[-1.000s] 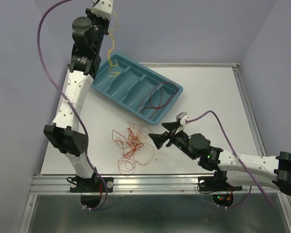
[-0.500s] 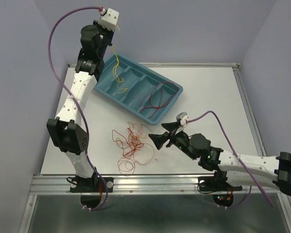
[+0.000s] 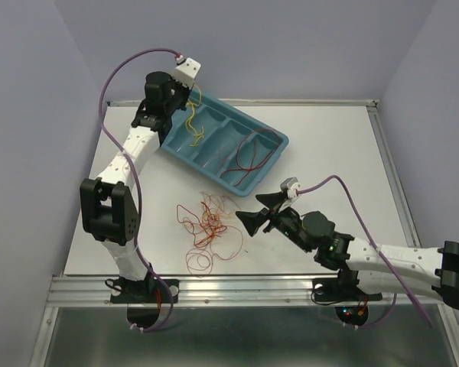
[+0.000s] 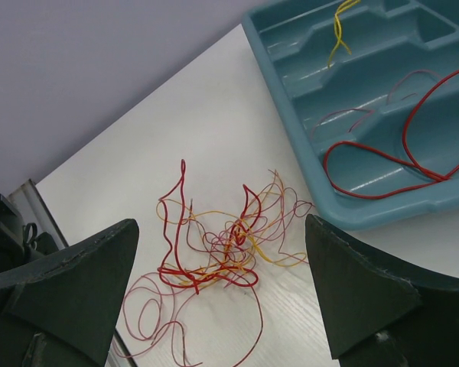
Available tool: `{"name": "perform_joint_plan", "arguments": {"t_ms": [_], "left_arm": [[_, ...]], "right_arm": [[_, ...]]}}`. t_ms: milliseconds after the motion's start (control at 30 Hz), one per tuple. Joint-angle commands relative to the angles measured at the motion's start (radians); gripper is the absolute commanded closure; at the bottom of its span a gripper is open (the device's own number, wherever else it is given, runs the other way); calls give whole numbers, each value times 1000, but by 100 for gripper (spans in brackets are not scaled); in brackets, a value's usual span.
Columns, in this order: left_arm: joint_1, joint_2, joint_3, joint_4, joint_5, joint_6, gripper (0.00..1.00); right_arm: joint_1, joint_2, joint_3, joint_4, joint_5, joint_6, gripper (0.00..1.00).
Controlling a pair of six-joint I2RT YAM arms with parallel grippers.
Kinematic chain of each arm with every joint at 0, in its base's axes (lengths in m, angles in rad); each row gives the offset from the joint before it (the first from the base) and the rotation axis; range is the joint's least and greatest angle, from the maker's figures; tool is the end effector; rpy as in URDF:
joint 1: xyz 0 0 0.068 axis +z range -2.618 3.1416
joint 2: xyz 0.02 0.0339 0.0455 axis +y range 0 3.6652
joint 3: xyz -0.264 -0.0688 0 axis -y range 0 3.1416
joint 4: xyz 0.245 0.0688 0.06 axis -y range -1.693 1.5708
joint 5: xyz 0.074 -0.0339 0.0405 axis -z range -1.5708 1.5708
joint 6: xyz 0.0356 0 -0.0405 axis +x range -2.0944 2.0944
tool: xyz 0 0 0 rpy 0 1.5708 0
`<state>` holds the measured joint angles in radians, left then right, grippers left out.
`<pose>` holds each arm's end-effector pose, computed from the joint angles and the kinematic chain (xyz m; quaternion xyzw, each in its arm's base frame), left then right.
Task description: Untangle the cables
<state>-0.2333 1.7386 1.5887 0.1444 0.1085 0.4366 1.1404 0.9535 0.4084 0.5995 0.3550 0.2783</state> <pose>0.4123 -0.1019 0.3959 0.2688 0.6561 0.0332 0.7044 0.1010 0.1902 0.2589 -0.1663 0.6685 0.3734 0.6214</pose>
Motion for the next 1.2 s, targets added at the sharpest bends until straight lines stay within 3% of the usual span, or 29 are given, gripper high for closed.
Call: {"name": "perform_joint_plan", "arguments": {"t_ms": [0, 267, 567, 900, 1167], "left_arm": [[2, -77, -50, 40, 65, -18, 100], [-9, -10, 0, -92, 91, -25, 100], [-14, 283, 313, -382, 148, -70, 100], [-20, 504, 513, -531, 150, -156, 100], [-9, 604, 573, -532, 80, -157, 100]], "right_arm": [[2, -10, -19, 60, -2, 4, 6], [4, -21, -22, 60, -1, 4, 6], [4, -38, -29, 60, -1, 7, 6], [4, -51, -33, 60, -5, 13, 6], [4, -61, -37, 60, -11, 16, 6]]}}
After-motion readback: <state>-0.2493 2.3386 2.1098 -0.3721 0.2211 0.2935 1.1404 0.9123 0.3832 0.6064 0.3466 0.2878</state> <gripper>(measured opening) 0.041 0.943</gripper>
